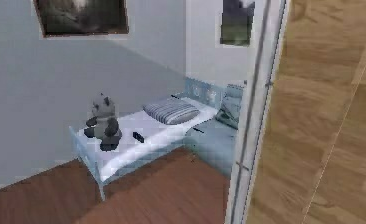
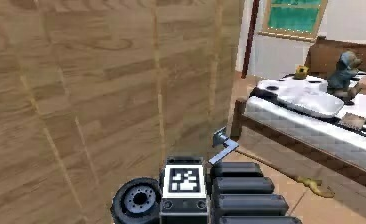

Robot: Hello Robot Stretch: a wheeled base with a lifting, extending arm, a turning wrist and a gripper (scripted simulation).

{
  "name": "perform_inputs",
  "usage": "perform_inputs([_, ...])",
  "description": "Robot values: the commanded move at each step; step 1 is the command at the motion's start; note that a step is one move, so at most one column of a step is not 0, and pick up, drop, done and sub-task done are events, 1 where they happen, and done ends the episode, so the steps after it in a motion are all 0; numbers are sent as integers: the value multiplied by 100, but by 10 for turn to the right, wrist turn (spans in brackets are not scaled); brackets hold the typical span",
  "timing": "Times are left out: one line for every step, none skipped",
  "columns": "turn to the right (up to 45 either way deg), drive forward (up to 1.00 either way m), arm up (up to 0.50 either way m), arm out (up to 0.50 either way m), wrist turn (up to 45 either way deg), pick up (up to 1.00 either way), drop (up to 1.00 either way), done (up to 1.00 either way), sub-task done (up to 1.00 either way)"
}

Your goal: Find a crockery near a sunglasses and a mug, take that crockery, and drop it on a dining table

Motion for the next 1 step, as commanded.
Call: perform_inputs([-360,0,0,0,0,0,0,0,0])
